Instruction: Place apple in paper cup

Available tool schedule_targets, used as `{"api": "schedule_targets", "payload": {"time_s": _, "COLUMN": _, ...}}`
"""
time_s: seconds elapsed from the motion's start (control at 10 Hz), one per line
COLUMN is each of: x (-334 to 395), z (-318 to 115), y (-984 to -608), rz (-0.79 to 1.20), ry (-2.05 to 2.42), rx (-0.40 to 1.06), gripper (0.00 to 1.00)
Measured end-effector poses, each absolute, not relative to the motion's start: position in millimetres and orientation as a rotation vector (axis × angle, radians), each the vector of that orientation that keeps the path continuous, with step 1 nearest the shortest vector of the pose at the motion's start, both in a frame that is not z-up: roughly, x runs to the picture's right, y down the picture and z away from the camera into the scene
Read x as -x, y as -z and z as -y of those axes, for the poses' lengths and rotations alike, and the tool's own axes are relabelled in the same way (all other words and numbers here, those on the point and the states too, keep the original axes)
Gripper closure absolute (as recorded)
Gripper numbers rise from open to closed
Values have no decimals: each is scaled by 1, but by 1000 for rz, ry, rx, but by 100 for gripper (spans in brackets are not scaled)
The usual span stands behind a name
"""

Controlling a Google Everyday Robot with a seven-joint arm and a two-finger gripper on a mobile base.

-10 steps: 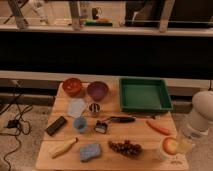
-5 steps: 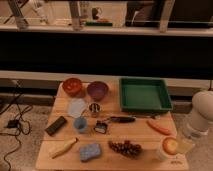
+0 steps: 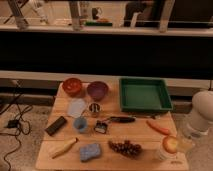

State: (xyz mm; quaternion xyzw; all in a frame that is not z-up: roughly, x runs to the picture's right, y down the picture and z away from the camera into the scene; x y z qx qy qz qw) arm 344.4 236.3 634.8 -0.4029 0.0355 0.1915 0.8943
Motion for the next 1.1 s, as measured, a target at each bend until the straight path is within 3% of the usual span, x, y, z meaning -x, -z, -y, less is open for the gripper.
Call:
{"api": "schedule_targets", "payload": {"time_s": 0.1, "x": -344, "z": -236, "y": -635, "rz": -74, "ry": -397, "rx": 835, "gripper": 20}}
{"api": "schedule_targets", "payload": {"time_s": 1.1, "x": -344, "z": -237, "y": -635, "rz": -73, "ry": -397, "rx": 836, "gripper": 20}}
